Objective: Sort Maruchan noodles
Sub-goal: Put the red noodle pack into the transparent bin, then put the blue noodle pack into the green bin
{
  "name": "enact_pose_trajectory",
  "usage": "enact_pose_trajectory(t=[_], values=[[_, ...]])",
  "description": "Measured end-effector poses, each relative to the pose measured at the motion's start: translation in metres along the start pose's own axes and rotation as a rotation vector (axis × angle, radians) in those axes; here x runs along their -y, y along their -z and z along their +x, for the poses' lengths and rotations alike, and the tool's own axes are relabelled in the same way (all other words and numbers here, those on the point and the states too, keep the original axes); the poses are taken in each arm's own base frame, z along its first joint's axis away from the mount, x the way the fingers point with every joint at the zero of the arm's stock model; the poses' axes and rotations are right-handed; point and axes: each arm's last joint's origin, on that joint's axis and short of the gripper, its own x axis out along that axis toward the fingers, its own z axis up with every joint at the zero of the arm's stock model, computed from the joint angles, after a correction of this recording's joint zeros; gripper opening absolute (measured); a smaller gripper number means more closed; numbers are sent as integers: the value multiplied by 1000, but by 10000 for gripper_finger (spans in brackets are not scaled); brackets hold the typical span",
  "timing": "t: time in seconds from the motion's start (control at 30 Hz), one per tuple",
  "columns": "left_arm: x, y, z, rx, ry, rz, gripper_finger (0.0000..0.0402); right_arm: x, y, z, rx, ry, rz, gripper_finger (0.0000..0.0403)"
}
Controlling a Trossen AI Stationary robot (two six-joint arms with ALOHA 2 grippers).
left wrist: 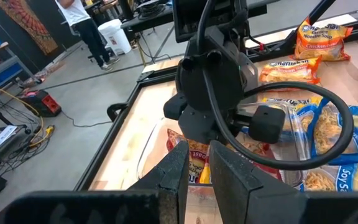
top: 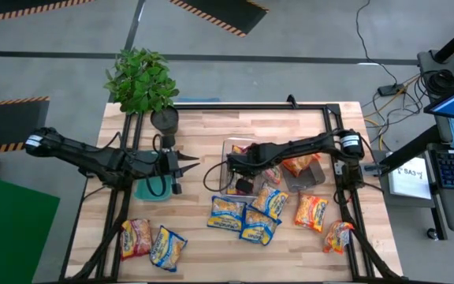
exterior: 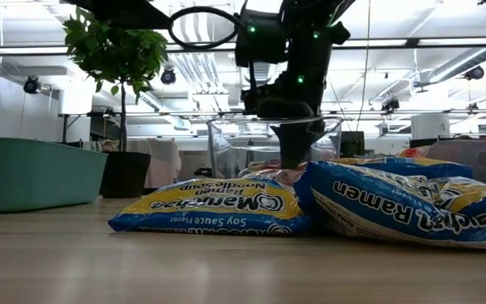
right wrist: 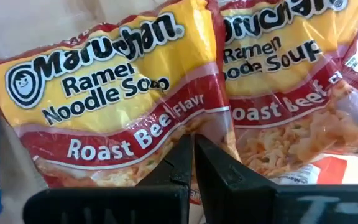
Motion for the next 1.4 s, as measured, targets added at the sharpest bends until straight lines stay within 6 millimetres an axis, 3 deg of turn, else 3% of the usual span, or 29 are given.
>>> enact_pose_trajectory(t=[0.13,0.37,0.63,0.8,1.03,1.23,1.4], values=[[0,0,0,0,0,0,47,1,-3,-12,29,-10,4,8],[0,0,0,4,-1,-32,47,-5,0,-50,122,-51,-2,9],[0,-1,0,7,-1,-113,47,-36,27,-100,171,-144,41,9],[0,-2,0,14,-2,-150,47,-55,49,-121,110,-230,137,24],[1,-4,-1,33,4,-211,47,-72,75,-121,-69,-220,194,119],[4,-4,-2,37,21,-212,47,-102,93,-108,-124,-178,92,203],[4,-4,-3,37,21,-210,47,-113,97,-90,-112,-87,67,250]])
